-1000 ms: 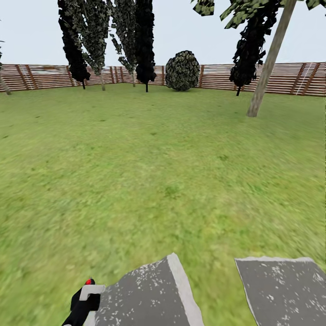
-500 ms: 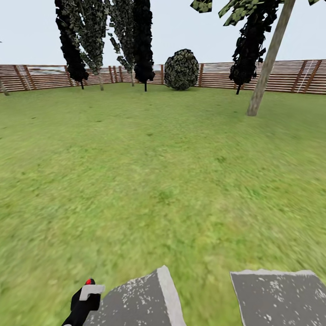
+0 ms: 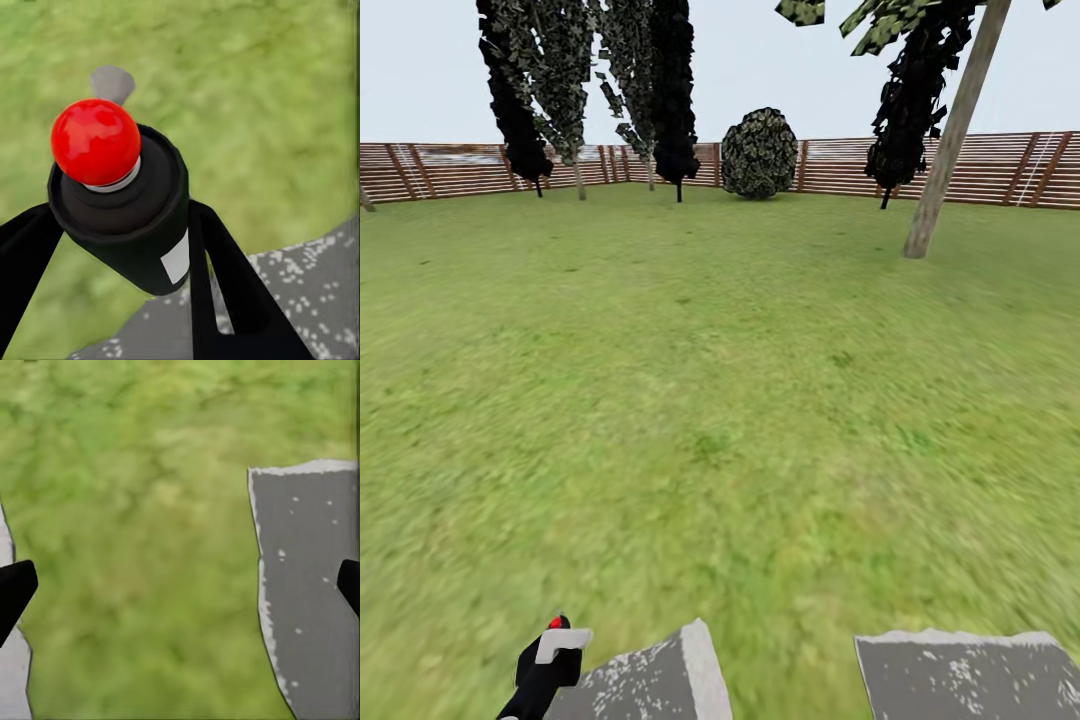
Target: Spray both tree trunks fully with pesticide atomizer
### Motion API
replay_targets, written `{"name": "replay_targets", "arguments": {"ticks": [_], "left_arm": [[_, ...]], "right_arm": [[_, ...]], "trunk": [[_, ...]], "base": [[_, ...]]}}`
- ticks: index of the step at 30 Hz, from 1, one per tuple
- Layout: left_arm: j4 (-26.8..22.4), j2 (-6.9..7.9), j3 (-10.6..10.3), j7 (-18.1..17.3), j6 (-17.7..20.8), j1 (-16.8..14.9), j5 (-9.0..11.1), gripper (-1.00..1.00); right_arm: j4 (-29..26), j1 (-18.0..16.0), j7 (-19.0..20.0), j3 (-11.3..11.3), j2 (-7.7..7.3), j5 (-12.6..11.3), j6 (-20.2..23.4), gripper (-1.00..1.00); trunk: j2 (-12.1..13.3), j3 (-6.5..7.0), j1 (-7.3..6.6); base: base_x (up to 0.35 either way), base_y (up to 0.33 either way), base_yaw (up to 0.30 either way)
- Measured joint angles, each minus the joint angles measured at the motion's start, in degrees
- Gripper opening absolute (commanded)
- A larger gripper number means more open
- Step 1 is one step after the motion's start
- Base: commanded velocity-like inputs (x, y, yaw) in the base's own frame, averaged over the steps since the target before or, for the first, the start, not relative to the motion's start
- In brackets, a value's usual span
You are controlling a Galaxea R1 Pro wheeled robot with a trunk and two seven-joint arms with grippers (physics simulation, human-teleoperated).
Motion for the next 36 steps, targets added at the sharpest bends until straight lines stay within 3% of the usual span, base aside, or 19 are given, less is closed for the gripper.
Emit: {"name": "replay_targets", "arguments": {"ticks": [36], "left_arm": [[0.0,-0.09,-0.07,-0.05,0.0,0.03,0.01,-1.0]], "right_arm": [[0.0,-0.01,0.0,0.0,0.0,0.0,0.0,1.0]], "trunk": [[-0.01,0.0,-0.01]], "base": [[0.232,-0.197,0.0]]}}
